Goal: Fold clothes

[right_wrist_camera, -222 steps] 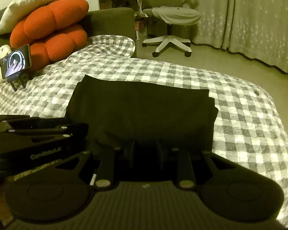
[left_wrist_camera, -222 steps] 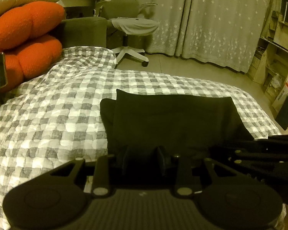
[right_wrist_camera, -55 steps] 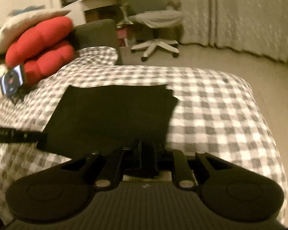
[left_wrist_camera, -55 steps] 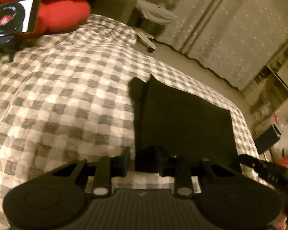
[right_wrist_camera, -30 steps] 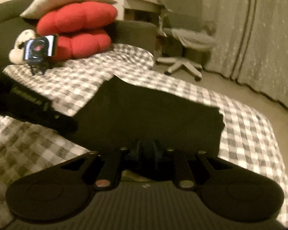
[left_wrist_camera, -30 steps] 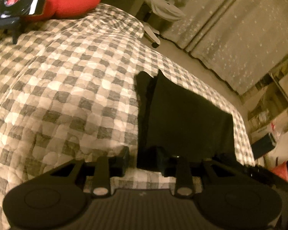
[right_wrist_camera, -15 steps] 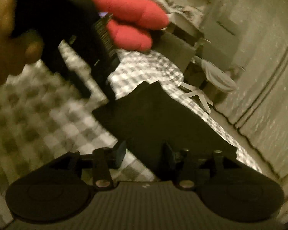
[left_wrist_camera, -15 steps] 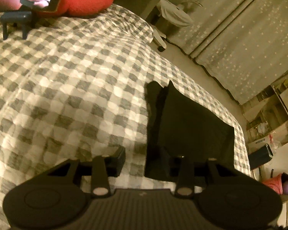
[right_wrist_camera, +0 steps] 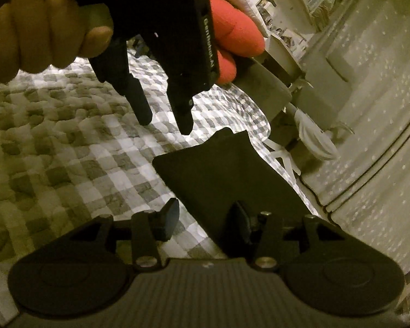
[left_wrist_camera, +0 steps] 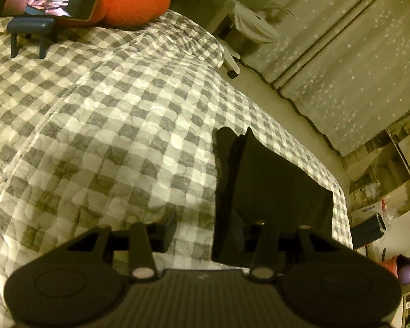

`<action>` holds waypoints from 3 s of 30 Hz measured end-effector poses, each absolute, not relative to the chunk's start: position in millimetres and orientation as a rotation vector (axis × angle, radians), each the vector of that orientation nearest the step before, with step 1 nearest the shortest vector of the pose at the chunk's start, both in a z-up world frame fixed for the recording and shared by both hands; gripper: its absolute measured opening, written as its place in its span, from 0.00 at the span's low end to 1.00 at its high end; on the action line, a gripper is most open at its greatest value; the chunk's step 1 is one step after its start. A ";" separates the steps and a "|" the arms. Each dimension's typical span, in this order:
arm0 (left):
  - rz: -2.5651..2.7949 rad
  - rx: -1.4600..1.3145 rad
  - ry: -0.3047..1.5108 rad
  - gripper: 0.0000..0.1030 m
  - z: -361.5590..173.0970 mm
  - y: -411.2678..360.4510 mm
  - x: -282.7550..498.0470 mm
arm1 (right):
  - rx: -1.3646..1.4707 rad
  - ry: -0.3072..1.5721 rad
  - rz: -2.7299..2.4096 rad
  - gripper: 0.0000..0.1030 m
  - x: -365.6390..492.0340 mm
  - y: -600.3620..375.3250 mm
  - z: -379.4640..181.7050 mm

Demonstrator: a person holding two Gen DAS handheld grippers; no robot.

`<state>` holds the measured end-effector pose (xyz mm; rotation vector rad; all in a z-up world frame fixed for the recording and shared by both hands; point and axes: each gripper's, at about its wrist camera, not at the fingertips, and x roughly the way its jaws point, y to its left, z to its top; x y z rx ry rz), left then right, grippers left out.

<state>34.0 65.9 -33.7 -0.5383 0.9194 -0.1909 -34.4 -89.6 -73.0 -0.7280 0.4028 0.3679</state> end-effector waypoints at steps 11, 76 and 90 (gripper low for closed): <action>-0.189 -0.541 0.929 0.48 -34.0 68.7 36.4 | -0.809 0.359 0.368 0.48 -35.1 -76.6 -79.9; -0.463 -0.853 0.906 0.49 -61.3 32.9 62.1 | -0.703 0.303 0.358 0.07 -35.7 -63.9 -59.0; -0.432 -0.674 0.914 0.09 -56.8 23.7 64.5 | -0.629 0.380 0.405 0.15 -36.4 -77.0 -54.5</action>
